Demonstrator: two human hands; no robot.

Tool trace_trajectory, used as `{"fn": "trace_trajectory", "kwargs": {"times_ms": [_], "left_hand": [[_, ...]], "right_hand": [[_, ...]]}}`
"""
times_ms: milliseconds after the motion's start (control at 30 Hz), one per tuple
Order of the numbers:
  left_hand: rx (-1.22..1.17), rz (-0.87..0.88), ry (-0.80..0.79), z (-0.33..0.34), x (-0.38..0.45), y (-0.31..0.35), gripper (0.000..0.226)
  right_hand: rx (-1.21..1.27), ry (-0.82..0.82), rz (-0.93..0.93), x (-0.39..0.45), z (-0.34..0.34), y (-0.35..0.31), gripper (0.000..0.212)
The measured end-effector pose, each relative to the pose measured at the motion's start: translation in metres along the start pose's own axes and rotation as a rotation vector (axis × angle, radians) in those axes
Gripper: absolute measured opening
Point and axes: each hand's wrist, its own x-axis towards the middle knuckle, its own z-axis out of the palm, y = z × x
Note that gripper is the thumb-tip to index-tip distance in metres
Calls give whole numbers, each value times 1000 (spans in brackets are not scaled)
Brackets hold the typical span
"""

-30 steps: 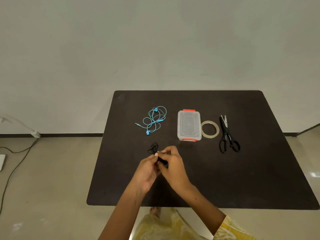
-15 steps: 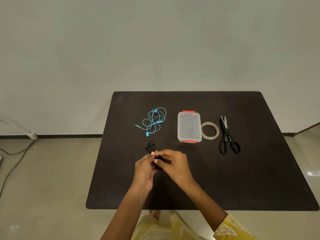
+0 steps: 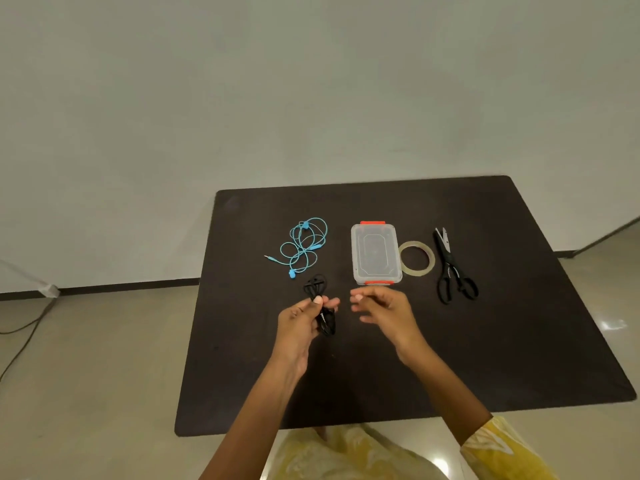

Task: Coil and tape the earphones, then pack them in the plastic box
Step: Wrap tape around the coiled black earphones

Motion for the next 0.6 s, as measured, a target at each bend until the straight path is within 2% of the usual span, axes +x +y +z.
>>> {"fn": "trace_trajectory", "kwargs": {"times_ms": [100,167,300,367,467,533,600], "left_hand": [[19,3,-31,13,1,-1,17],[31,-9,-47,27,1,-2,18],[31,-33,-46,52,3,-7,20],[17,-44,-34,71,5,-12,20],[1,-55,-24,95,5,-20,19],[-2,-48,-22,108,6,-25,19],[-9,-33,-19,118,6,-30,19]], "right_hand": [[-205,142,-32,20,-29,13,12],[-418,200,-71,37,-57,22,10],[-898,250,-100,76,-107,37,23],[-1103,165,-83,94,-127,44,36],[-1333,-49,-84,116,-145,56,56],[-1471,-148,-113,126,-151,64,59],[-1572,-166,-185,133,-154,71,53]]}}
